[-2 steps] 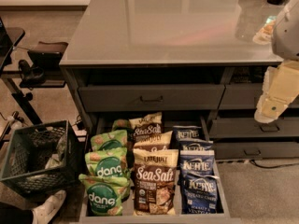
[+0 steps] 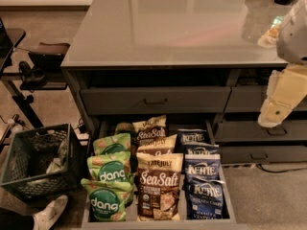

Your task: Pick brown chip bag from middle drawer and place on counter

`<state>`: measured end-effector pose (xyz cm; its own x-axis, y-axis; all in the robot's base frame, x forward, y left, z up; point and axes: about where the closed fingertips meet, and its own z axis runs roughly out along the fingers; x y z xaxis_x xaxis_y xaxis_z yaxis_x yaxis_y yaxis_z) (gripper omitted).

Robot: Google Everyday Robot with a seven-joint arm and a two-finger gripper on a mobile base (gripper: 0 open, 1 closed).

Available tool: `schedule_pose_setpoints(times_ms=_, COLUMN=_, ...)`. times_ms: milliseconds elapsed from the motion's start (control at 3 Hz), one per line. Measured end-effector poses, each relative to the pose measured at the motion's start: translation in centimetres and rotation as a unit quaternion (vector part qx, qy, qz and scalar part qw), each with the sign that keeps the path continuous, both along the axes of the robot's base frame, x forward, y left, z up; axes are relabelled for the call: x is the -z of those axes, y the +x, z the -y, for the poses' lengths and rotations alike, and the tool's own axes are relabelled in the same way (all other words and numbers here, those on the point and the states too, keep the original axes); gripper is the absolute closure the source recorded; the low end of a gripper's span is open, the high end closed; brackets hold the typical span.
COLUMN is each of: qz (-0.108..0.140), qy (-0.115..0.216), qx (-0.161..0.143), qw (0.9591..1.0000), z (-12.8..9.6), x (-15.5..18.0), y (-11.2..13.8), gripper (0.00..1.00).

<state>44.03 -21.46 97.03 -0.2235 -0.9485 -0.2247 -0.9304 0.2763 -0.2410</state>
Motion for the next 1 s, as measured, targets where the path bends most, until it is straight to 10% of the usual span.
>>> schedule_pose_setpoints(times_ms=1000, qz=-0.053, qy=0.103, qx=0.013, qw=0.9932, z=-1.7, x=21.5, y=0.7, gripper=0.00)
